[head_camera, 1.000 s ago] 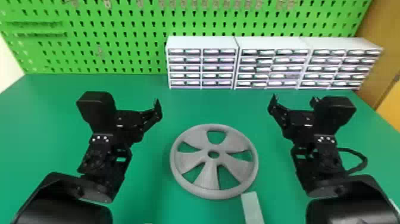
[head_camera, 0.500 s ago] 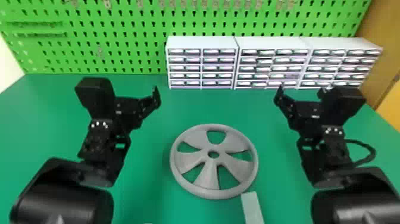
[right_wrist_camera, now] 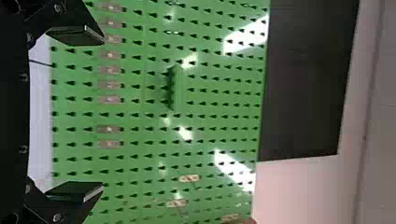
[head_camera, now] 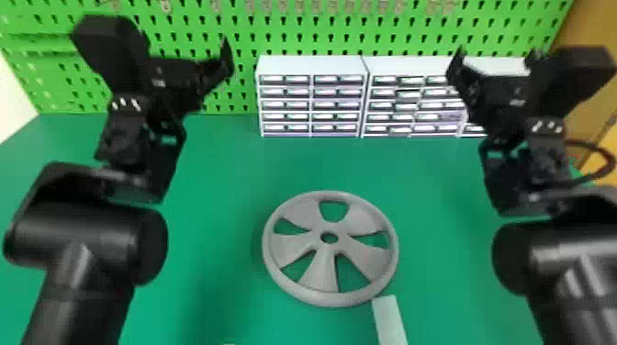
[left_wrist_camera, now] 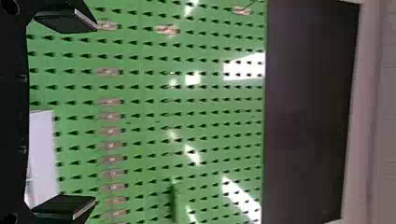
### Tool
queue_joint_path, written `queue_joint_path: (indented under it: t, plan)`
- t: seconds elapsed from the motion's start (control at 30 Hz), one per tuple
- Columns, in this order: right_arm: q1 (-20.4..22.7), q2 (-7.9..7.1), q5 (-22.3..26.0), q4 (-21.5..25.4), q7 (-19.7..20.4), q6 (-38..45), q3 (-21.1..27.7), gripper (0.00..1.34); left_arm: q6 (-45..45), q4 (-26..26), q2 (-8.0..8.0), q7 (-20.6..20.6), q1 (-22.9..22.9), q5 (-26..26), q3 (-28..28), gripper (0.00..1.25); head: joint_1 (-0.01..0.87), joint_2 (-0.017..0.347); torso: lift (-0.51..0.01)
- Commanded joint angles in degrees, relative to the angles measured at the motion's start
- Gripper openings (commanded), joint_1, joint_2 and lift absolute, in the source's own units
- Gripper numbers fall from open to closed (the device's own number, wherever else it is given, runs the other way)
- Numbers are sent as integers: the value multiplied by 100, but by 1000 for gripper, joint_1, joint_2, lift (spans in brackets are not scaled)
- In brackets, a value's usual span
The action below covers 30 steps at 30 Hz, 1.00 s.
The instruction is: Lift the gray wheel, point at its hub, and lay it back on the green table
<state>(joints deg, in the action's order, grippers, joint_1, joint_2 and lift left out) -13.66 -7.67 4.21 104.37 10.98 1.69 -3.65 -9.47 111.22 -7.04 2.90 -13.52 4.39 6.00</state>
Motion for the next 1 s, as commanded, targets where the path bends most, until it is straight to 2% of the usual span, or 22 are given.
queue_joint_path:
  t: [0.0, 0.3, 0.47, 0.63, 0.83, 0.97]
  plan:
    - [-339, -68, -43, -22, 0, -177, 4, 1141, 209, -31, -26, -9, -432, -52, -28, 1250, 692, 48, -93]
    - [-989, -253, -122, -22, 0, -397, 57, 1141, 551, -39, -193, -9, -1319, -96, 77, 1250, 692, 48, -93]
    - [-1367, -420, -210, -31, 0, -520, 22, 1141, 674, -39, -307, -9, -1785, -96, 121, 1250, 692, 48, -93]
    - [-1859, -525, -254, -93, 0, -705, -40, 1141, 824, -39, -324, -9, -2190, -88, 104, 1250, 692, 48, -93]
    - [-2598, -525, -272, -339, 9, -1083, -207, 1141, 991, -39, -324, -9, -2699, -61, 139, 1250, 692, 48, -93]
    - [-2975, -490, -465, -356, 9, -1311, -242, 1141, 1132, -39, -324, -9, -3042, -140, 235, 1250, 692, 48, -93]
